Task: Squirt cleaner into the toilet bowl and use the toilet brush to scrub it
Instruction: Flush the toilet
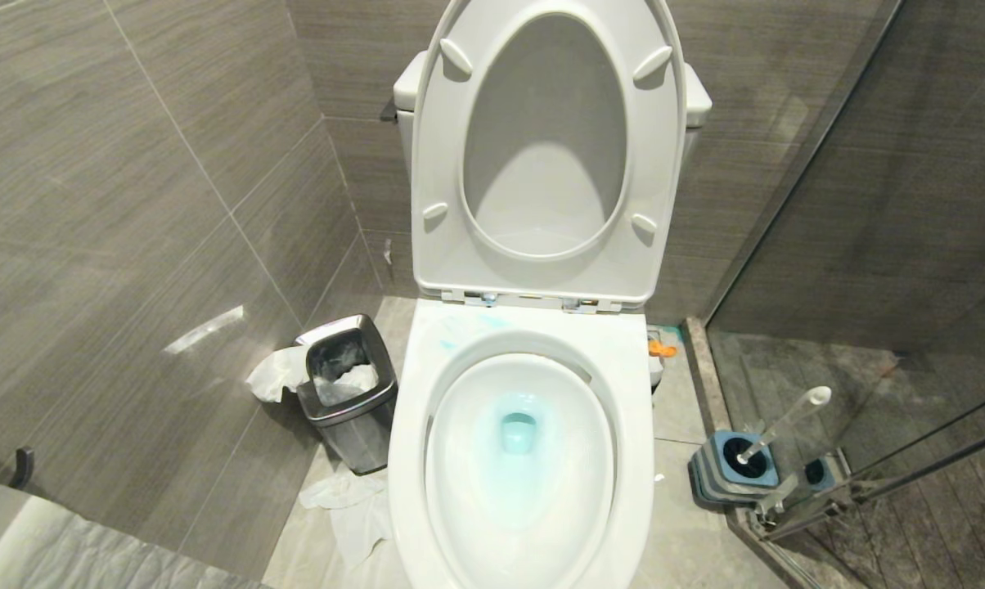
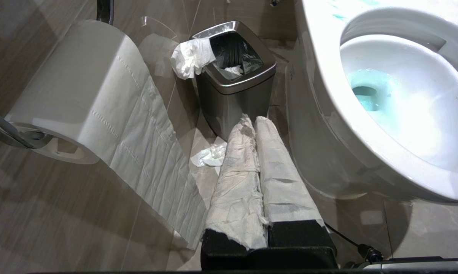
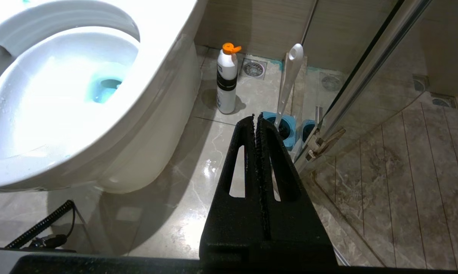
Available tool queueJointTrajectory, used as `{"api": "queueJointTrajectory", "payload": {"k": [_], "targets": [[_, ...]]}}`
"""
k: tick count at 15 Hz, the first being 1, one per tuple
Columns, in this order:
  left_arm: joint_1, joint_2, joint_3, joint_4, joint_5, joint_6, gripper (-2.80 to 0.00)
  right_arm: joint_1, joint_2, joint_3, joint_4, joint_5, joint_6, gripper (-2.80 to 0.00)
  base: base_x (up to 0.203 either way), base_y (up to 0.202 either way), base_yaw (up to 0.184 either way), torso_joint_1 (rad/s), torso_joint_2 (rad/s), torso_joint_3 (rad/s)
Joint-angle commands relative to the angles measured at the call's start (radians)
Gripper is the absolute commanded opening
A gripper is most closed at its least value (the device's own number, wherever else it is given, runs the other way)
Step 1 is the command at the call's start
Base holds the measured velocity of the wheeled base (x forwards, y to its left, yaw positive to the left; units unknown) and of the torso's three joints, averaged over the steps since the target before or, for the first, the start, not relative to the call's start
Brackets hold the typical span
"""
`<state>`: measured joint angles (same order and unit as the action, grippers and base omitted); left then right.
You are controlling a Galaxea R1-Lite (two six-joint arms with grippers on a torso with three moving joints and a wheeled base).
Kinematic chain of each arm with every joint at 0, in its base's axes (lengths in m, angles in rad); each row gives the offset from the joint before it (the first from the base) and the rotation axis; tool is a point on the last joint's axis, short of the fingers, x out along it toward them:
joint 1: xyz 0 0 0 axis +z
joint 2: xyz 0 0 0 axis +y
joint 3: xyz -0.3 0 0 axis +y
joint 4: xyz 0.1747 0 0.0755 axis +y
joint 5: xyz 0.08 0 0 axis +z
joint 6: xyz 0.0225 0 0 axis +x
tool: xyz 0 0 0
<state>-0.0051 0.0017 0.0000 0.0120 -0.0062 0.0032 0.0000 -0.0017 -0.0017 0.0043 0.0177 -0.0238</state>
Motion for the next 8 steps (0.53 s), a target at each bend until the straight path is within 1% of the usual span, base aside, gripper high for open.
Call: {"api": "queueJointTrajectory", "payload": {"k": [1, 8], "targets": [[0.001, 0.000, 0.002, 0.000, 0.000, 0.000, -2.80, 0.000, 0.002, 0.000, 0.000, -0.001, 0.001, -2.80, 0.000, 0.000, 0.000, 0.000, 0.00, 0.000], [0.001, 0.000, 0.002, 0.000, 0.000, 0.000, -2.80, 0.000, 0.002, 0.000, 0.002, -0.007, 0.014, -2.80, 0.000, 0.000, 0.000, 0.000, 0.00, 0.000]]}}
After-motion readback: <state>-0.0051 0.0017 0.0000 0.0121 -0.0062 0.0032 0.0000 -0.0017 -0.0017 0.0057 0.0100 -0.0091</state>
